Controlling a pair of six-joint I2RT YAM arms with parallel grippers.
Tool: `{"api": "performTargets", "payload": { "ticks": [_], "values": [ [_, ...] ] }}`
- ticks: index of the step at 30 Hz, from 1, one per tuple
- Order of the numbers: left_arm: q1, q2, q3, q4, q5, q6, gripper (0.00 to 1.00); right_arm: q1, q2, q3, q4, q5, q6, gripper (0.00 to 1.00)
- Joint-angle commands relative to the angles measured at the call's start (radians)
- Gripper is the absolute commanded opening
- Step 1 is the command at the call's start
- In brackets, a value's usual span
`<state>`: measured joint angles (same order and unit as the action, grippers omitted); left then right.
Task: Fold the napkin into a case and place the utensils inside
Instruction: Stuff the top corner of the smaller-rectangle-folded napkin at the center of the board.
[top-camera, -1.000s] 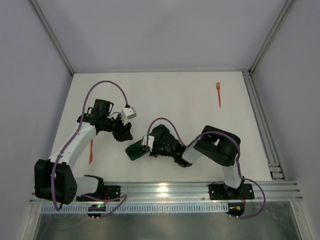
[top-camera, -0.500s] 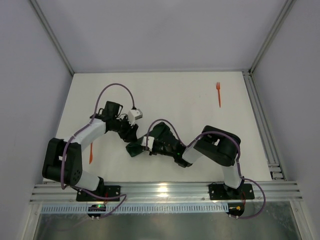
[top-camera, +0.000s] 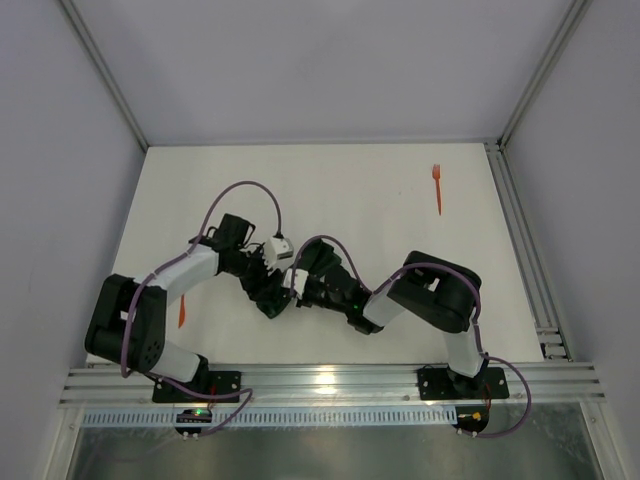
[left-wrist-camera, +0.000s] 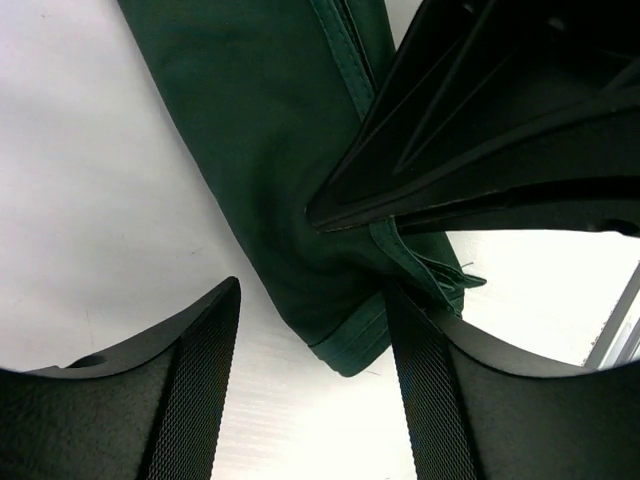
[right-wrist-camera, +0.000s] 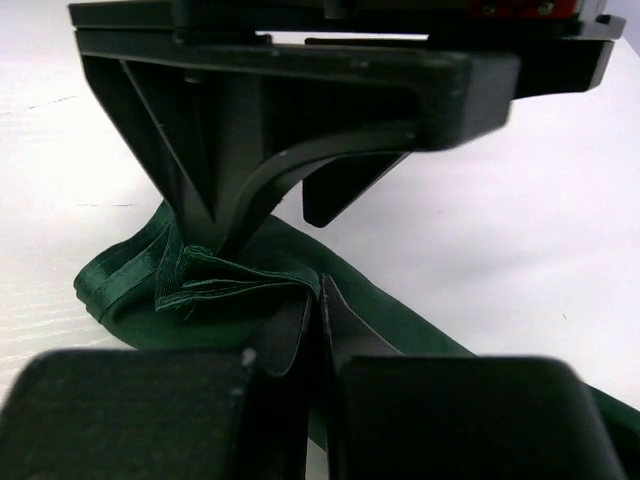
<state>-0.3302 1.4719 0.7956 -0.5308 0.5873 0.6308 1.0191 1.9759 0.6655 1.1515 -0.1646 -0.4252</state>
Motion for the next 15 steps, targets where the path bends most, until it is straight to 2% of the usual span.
{"api": "performTargets", "payload": {
  "ticks": [1, 5, 7, 15],
  "values": [
    [-0.003, -0.051, -0.022, -0.032, 0.020, 0.046, 0.63, -0.002, -0.028, 0.039, 0.093, 0.030, 0.025, 0.04],
    [-0.003, -0.048, -0.018, 0.001, 0.005, -0.005, 0.66, -0.002, -0.025, 0.032, 0.114, 0.034, 0.040, 0.04],
    [-0.003, -0.039, -0.013, 0.035, 0.006, -0.031, 0.72, -0.002, -0.029, 0.031, 0.109, 0.031, 0.043, 0.04],
    [-0.003, -0.004, 0.039, 0.037, 0.029, -0.080, 0.69, -0.002, -0.019, 0.013, 0.129, 0.016, 0.031, 0.04]
  ]
}}
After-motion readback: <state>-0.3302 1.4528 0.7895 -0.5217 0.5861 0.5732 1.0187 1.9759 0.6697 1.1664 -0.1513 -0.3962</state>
